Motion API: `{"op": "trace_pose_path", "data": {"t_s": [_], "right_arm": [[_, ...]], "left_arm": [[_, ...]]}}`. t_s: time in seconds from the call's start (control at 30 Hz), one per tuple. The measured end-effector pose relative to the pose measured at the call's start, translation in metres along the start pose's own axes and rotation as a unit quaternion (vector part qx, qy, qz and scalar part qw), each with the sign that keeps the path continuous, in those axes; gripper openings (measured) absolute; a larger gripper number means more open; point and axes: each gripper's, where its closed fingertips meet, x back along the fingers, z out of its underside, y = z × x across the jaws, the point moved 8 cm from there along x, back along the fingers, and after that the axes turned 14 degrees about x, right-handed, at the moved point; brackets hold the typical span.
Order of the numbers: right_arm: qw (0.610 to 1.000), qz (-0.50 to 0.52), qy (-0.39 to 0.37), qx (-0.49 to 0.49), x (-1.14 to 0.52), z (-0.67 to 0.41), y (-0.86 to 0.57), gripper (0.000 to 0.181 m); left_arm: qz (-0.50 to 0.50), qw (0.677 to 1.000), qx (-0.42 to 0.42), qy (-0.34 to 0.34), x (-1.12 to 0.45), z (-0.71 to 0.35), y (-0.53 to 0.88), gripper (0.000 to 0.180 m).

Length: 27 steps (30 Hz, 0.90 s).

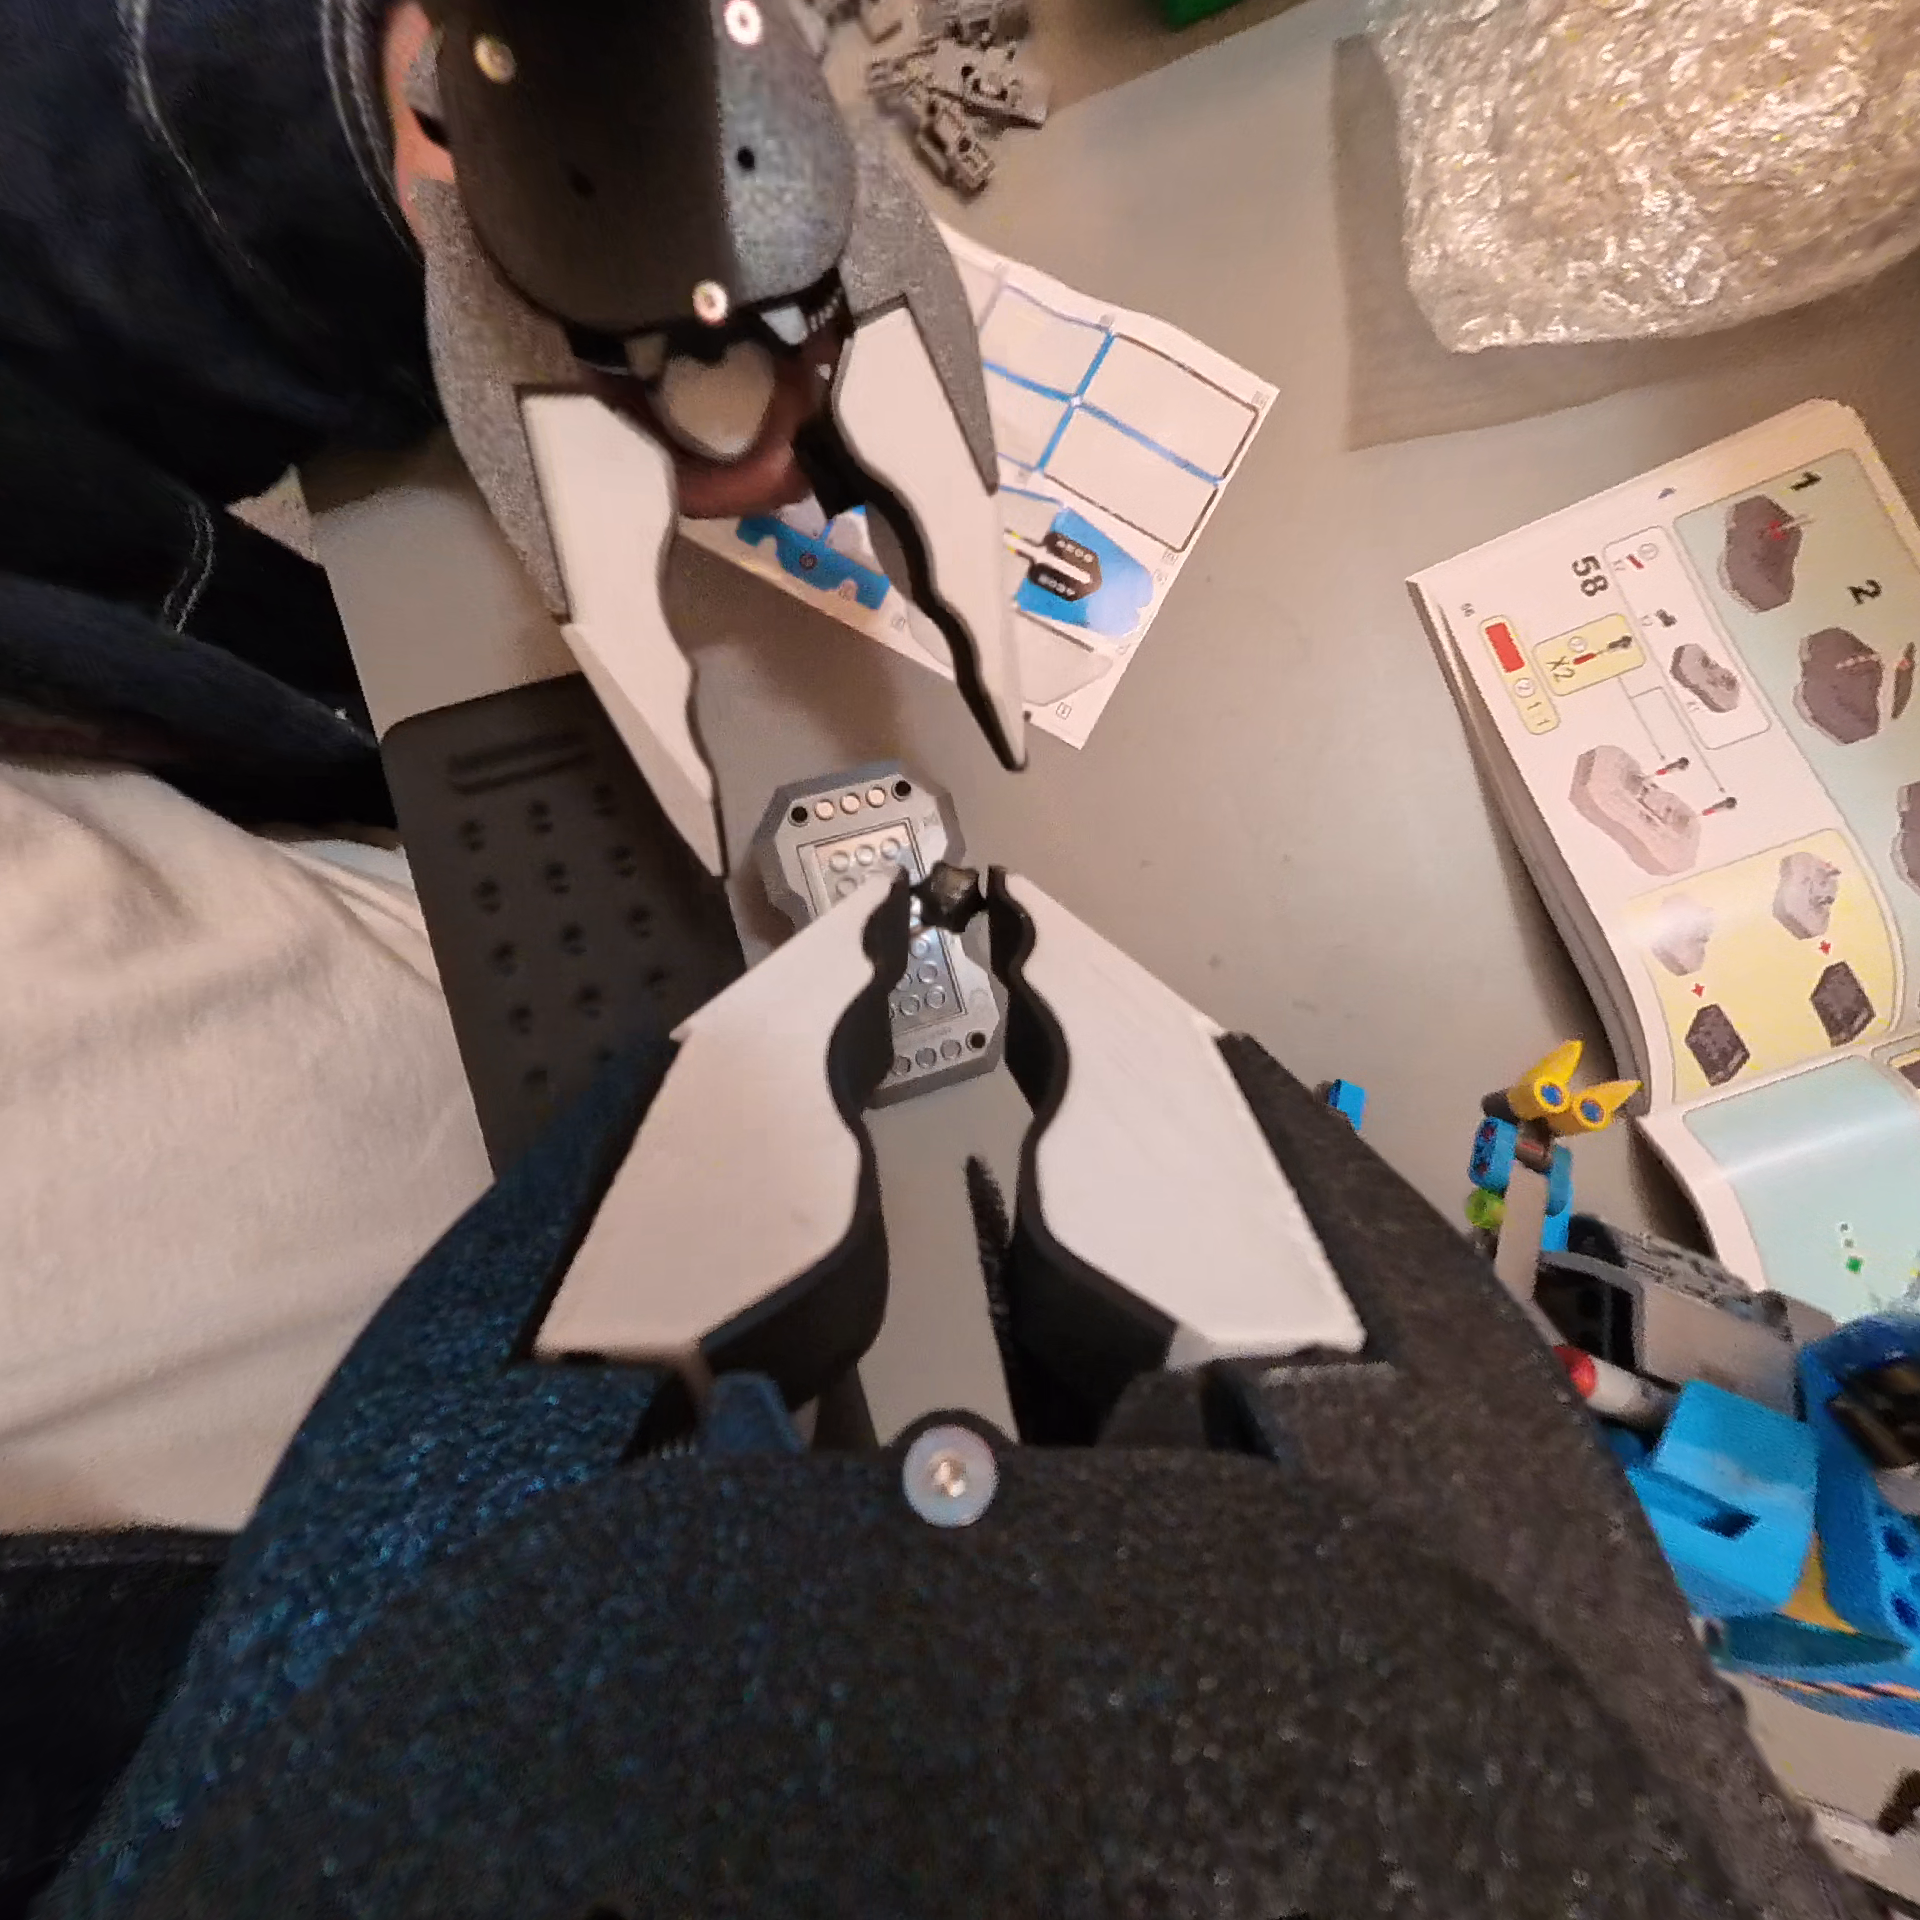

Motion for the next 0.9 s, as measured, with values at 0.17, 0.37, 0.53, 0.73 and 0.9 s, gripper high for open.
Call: {"op": "trace_pose_path", "data": {"t_s": [0.17,0.37,0.53,0.73,0.9], "right_arm": [[0.999,-0.023,0.013,0.019,0.001,0.001,-0.003,0.013],[0.999,-0.027,0.013,0.015,0.004,0.007,-0.001,0.013],[0.998,-0.036,-0.044,-0.009,0.017,0.021,0.010,0.013],[0.990,-0.019,-0.137,-0.008,0.022,0.059,0.034,0.013],[0.980,-0.001,-0.199,-0.011,0.013,0.099,0.044,0.012]], "left_arm": [[-0.049,0.995,-0.016,0.086,-0.016,0.028,-0.006,0.089],[-0.075,0.989,-0.031,0.121,-0.030,0.033,-0.001,0.071],[-0.040,0.991,-0.052,0.117,-0.013,0.021,-0.016,0.071],[-0.061,0.977,-0.106,0.174,0.000,0.007,-0.029,0.070],[-0.078,0.962,-0.137,0.222,-0.001,-0.009,-0.037,0.070]]}}
